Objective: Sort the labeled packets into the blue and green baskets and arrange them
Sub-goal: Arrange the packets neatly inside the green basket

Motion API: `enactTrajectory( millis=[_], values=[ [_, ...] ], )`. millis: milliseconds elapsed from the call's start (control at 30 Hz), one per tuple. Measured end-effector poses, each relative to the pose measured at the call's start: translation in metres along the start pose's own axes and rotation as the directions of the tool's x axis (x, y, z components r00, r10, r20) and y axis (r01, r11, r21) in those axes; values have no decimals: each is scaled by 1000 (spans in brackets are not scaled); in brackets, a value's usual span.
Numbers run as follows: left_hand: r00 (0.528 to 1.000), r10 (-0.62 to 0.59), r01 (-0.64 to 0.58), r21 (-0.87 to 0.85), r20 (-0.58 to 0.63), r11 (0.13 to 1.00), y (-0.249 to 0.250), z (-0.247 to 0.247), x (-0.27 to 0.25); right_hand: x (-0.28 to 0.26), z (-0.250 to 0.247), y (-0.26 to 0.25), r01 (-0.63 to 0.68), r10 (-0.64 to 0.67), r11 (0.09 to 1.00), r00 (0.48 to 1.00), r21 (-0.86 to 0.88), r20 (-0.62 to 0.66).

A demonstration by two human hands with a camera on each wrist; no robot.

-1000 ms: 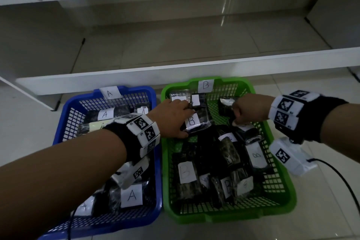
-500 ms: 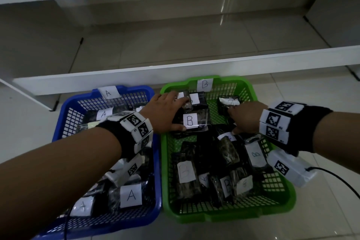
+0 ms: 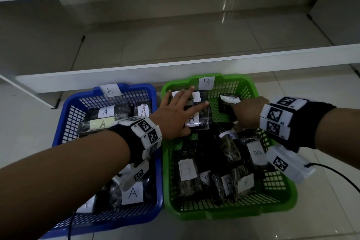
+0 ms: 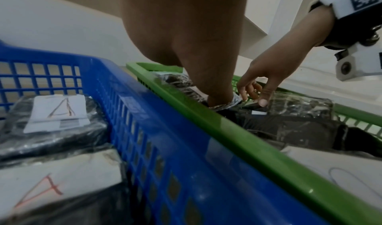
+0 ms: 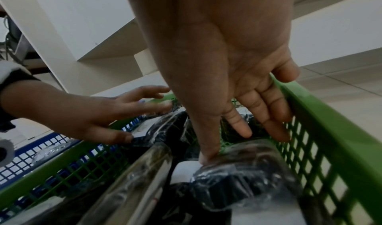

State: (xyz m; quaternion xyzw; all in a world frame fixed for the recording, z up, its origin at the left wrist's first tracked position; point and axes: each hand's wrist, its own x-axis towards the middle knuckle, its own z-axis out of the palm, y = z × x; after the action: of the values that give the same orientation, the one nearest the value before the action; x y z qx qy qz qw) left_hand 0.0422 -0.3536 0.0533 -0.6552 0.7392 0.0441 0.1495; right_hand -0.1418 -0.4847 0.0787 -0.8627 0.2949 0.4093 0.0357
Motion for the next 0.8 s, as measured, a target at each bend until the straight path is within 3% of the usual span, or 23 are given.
enactTrajectory(
  millis=[100, 167, 367, 500, 667, 800],
  values=[
    [993, 114, -114, 62, 7, 992, -1, -2, 1, 2, 7, 1, -4, 4, 1000, 999, 0, -50],
    [995, 100, -99, 56, -7, 993, -3, -5, 4, 1, 6, -2, 3, -3, 1000, 998, 4, -64],
    [996, 89, -88, 40, -14, 995, 1, -8, 6, 2, -6, 1, -9, 0, 989, 998, 146, 67],
    [994, 109, -108, 3, -31, 994, 1, -5, 5, 3, -19, 16, 3, -13, 971, 999, 238, 42],
    [992, 121, -121, -21, -33, 992, -2, -3, 6, 8, -25, 19, 6, 18, 986, 989, 167, -145],
    [991, 128, -129, -30, -42, 991, -2, 0, 5, 14, -19, 11, 26, -22, 994, 999, 104, -40]
  ],
)
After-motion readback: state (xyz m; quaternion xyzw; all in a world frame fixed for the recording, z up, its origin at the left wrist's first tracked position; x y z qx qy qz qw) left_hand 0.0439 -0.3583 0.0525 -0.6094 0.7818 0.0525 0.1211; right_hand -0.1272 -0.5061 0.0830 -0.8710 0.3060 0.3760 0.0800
